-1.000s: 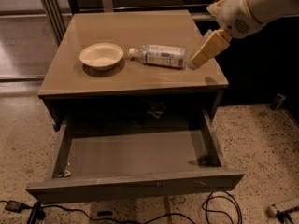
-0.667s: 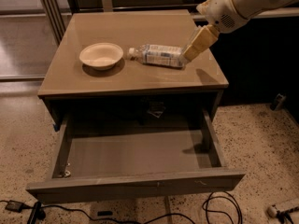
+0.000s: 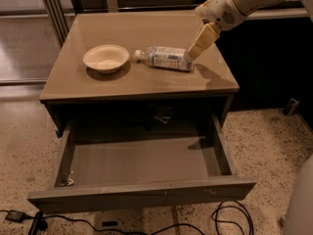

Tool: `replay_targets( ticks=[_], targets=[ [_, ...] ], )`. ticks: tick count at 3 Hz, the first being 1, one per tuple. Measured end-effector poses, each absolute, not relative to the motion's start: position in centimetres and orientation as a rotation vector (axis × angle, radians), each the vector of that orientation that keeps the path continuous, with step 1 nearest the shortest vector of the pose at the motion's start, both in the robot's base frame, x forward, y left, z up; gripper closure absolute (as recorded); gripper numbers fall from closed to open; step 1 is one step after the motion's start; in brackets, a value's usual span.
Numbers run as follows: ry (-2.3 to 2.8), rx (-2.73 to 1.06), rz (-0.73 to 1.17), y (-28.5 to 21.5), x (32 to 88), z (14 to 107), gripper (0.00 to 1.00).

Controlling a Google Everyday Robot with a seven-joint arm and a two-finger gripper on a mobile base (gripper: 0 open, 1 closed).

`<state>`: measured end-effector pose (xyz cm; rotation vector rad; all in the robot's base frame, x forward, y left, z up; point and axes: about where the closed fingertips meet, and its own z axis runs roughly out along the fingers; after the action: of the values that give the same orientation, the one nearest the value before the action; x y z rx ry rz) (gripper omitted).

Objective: Place blue plastic bottle into top drawer

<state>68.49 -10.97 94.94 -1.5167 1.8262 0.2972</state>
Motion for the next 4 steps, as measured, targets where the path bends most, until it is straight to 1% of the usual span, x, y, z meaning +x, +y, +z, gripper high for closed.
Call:
replay_targets(
  ticks=[2, 3, 4],
  targets=[
    [1.85, -1.595, 0.375, -10.8, 71.3, 91.3, 0.0],
    [1.913, -1.455, 0.343, -12.0, 71.2, 92.0, 0.0],
    [1.949, -1.319, 0.312, -11.6, 71.4, 90.9, 0.0]
  ],
)
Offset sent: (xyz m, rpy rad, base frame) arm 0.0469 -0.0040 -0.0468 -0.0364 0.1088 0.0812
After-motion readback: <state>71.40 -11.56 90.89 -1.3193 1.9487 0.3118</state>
